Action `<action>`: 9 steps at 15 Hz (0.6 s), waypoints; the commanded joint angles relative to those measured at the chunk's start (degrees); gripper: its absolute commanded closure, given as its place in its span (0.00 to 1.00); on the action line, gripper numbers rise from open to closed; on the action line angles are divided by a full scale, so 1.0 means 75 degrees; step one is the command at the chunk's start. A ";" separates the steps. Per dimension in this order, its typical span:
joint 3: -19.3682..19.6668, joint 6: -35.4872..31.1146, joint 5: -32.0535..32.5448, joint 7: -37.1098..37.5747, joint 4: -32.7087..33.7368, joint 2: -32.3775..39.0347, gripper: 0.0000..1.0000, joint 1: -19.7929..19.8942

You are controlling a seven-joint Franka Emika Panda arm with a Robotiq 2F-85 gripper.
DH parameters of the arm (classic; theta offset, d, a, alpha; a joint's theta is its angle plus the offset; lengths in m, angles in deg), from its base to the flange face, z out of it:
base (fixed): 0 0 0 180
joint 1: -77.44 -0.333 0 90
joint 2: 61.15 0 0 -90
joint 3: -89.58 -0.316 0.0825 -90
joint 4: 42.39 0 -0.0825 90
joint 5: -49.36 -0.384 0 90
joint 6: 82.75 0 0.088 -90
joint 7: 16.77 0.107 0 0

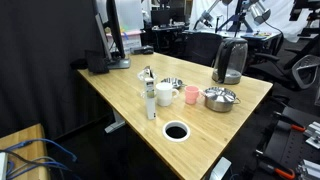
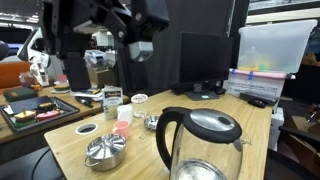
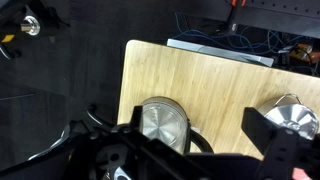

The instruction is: Uncover the jar and put the lid on the table

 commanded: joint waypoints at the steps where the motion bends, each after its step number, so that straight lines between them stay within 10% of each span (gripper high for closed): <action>1: 0.0028 0.0030 0.0020 0.0023 0.0017 -0.0006 0.00 -0.0045; 9: -0.0224 -0.0395 0.0295 0.0324 -0.0098 0.0057 0.00 -0.0063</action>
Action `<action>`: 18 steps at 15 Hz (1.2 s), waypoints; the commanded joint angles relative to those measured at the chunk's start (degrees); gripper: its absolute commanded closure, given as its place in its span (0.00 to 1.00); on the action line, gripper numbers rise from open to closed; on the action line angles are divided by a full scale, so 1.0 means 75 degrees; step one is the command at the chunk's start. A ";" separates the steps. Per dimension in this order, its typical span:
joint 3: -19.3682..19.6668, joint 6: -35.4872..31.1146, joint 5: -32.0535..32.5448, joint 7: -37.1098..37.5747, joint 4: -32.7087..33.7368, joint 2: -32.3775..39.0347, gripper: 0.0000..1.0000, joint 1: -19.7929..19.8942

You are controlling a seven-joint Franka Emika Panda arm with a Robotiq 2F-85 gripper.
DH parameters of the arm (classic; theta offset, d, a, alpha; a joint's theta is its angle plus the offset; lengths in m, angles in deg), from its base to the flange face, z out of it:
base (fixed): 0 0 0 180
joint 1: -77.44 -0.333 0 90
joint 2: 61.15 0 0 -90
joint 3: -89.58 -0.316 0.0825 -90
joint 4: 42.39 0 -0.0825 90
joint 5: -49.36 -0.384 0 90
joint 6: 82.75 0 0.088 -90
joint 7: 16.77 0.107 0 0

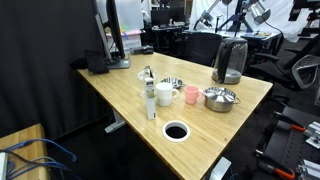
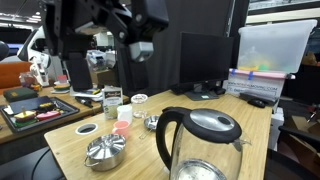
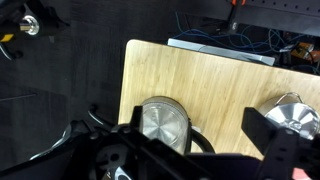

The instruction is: Uncover the jar and put the lid on the table

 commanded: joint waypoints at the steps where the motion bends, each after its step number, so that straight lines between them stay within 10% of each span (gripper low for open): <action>1: -0.0322 -0.0393 0.0226 0.0226 -0.0104 0.0026 0.00 -0.0163; 10: -0.1569 -0.1172 -0.0725 0.1333 0.0132 0.0479 0.00 -0.1624; 18: -0.1704 -0.1292 -0.0966 0.1489 0.0159 0.0542 0.00 -0.1675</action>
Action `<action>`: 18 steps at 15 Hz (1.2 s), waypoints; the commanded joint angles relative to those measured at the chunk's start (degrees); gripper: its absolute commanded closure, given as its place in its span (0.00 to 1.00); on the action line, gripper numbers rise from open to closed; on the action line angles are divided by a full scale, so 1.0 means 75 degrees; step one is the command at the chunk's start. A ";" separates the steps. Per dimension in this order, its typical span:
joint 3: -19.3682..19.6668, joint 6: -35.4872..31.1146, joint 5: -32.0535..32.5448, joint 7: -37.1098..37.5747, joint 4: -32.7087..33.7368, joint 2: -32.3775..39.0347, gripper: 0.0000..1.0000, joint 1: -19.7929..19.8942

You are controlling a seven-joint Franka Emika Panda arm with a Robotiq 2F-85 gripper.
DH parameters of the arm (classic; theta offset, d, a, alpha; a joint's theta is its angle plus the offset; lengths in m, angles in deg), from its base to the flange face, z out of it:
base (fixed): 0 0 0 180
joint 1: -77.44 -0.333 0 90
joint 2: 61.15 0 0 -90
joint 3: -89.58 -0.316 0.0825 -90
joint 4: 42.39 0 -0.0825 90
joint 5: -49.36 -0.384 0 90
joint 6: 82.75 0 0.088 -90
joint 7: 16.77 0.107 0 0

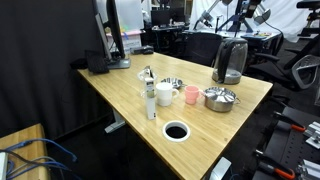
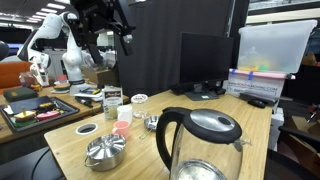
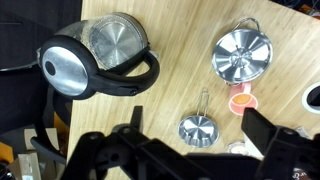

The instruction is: Uncover the jar and put the lid on the table

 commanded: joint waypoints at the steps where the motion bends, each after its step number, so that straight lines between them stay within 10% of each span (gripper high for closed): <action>1: -0.0075 -0.0002 -0.0066 -0.0051 0.0009 0.0007 0.00 0.0088; 18: -0.1337 -0.2930 -0.1380 0.1507 0.1424 0.3059 0.00 -0.0655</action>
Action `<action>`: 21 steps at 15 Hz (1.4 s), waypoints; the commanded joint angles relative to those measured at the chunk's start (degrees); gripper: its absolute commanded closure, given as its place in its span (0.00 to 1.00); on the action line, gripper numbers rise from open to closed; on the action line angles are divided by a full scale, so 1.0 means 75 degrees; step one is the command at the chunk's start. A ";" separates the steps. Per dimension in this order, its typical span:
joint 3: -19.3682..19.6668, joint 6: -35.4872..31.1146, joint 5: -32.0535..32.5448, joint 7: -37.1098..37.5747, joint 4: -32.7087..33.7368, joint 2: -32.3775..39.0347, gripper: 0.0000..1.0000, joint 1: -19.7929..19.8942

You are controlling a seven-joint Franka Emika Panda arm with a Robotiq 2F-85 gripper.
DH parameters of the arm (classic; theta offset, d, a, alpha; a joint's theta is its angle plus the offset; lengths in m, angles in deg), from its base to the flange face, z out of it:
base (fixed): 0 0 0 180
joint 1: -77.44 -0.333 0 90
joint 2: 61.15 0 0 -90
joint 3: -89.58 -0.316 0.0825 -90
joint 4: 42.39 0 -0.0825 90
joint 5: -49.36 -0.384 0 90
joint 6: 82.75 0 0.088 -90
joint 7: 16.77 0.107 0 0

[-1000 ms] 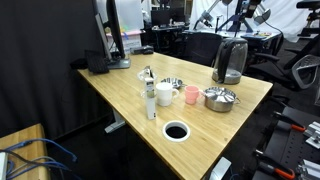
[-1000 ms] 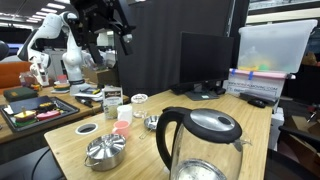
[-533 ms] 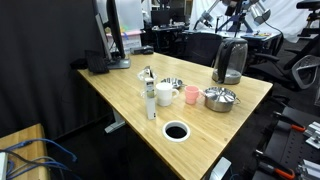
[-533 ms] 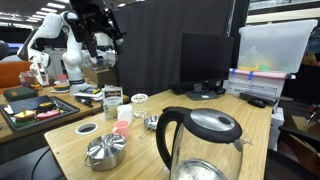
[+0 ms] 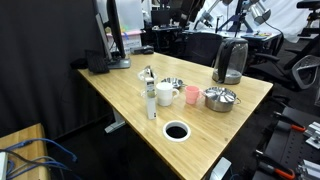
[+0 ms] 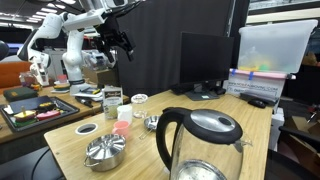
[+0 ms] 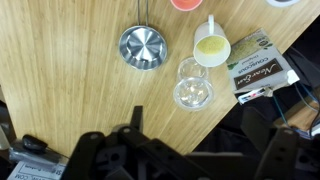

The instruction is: Uncover the jar and put the lid on the table

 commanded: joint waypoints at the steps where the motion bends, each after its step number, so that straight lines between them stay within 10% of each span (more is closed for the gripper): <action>1: -0.0096 0.0021 -0.0053 -0.0036 0.0015 0.0031 0.00 0.0098; 10: -0.0155 -0.0180 -0.0008 0.0160 -0.0021 -0.0020 0.00 0.0136; 21: -0.0520 -0.1007 0.1877 0.1637 0.1798 0.2747 0.00 0.0192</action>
